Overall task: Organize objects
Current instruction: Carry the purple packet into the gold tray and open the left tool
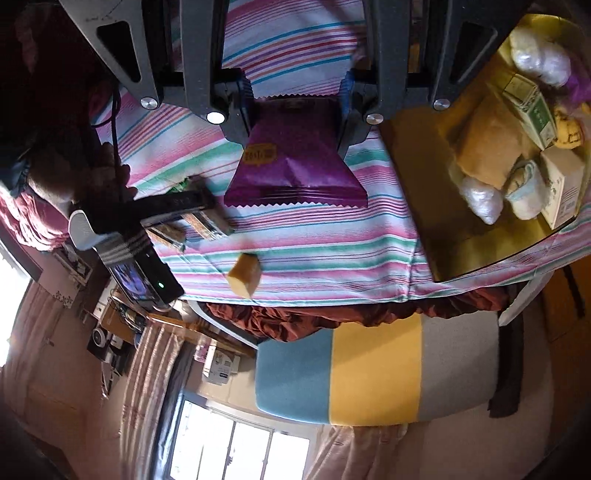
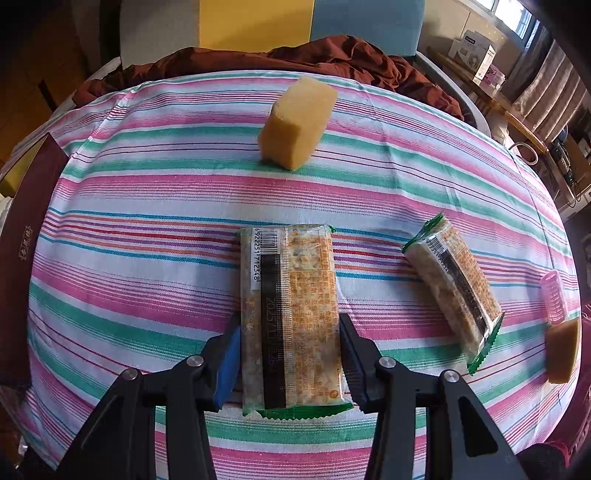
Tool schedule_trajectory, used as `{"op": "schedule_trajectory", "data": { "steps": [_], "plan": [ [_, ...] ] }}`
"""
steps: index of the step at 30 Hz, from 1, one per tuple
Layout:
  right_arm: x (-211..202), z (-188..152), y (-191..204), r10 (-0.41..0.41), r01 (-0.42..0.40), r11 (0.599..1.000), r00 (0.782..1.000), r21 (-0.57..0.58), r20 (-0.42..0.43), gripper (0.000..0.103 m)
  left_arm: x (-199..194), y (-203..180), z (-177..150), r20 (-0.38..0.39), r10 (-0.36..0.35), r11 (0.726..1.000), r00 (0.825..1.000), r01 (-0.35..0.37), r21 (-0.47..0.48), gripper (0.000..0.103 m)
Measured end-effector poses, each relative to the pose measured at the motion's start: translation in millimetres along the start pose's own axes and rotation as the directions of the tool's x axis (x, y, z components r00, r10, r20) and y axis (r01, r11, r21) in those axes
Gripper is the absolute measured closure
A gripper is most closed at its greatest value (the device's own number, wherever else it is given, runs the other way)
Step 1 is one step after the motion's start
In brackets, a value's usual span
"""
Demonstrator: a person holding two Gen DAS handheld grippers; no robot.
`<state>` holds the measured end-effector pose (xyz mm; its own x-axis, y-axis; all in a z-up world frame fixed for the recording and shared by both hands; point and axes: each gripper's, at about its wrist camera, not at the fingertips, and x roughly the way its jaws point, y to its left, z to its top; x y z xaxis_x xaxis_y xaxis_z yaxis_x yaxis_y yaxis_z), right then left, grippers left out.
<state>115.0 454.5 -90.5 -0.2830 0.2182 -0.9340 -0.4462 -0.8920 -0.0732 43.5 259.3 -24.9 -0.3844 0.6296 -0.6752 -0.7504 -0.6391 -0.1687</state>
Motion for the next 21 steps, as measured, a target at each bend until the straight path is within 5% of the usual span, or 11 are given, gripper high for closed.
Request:
{"op": "schedule_trajectory", "data": {
  "steps": [11,21],
  "plan": [
    [0,-4,3,-0.026,0.026,0.999,1.0,-0.028,0.007,0.054,-28,118,-5,-0.004,0.169,0.95,0.986,-0.164,-0.265,0.067],
    [0,3,8,-0.037,0.037,0.998,0.999,-0.042,0.009,0.054,-26,181,-10,-0.061,0.179,0.875,0.982,-0.187,-0.446,0.067]
  ]
}}
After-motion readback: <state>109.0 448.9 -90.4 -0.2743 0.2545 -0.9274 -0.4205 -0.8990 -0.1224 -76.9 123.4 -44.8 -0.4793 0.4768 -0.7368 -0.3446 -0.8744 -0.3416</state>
